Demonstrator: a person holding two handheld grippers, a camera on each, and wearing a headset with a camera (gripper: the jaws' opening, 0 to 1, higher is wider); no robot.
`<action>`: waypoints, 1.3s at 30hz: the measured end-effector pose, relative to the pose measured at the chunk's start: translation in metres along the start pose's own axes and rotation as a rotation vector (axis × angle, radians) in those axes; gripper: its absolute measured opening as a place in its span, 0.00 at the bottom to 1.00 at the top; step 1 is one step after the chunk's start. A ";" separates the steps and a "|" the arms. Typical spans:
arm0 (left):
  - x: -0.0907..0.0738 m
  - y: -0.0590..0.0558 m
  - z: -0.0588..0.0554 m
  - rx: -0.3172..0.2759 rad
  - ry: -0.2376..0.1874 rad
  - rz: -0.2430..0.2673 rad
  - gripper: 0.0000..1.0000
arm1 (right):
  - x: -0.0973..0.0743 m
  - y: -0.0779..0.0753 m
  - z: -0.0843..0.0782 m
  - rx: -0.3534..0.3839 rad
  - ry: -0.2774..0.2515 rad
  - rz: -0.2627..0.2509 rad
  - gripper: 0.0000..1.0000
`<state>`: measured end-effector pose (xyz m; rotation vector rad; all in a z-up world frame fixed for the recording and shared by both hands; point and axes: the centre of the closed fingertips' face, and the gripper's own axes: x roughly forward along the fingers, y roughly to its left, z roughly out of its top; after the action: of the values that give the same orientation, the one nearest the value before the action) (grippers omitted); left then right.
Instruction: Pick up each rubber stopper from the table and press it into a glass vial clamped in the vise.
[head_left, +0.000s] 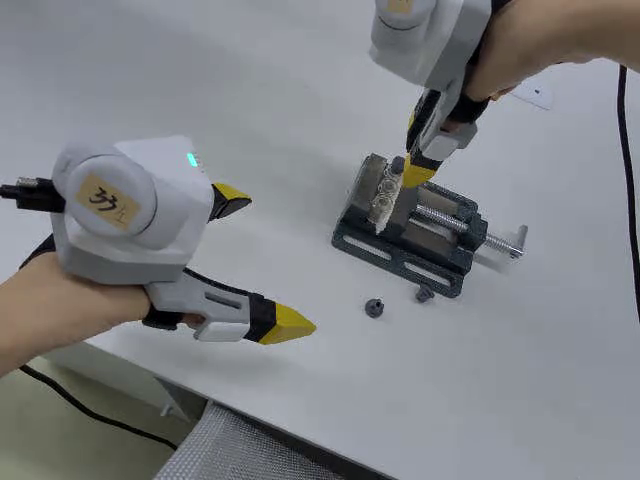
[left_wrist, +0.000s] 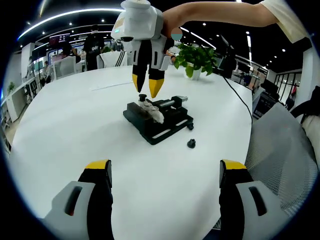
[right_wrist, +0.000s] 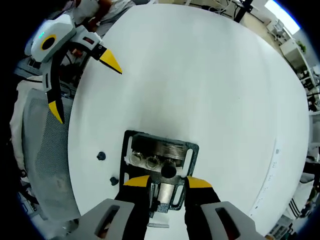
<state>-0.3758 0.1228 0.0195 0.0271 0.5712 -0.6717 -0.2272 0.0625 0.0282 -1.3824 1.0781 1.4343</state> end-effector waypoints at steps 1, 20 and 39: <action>0.000 0.000 0.000 0.001 -0.001 0.001 0.88 | -0.002 0.001 0.000 0.013 -0.013 0.013 0.23; 0.000 0.003 -0.004 -0.013 0.007 0.001 0.87 | -0.007 0.011 0.009 0.036 -0.147 0.036 0.00; 0.003 0.000 0.001 -0.019 0.005 -0.001 0.87 | -0.006 0.015 0.010 0.063 -0.163 0.060 0.00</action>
<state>-0.3732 0.1210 0.0193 0.0114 0.5826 -0.6673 -0.2443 0.0677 0.0350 -1.1762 1.0569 1.5154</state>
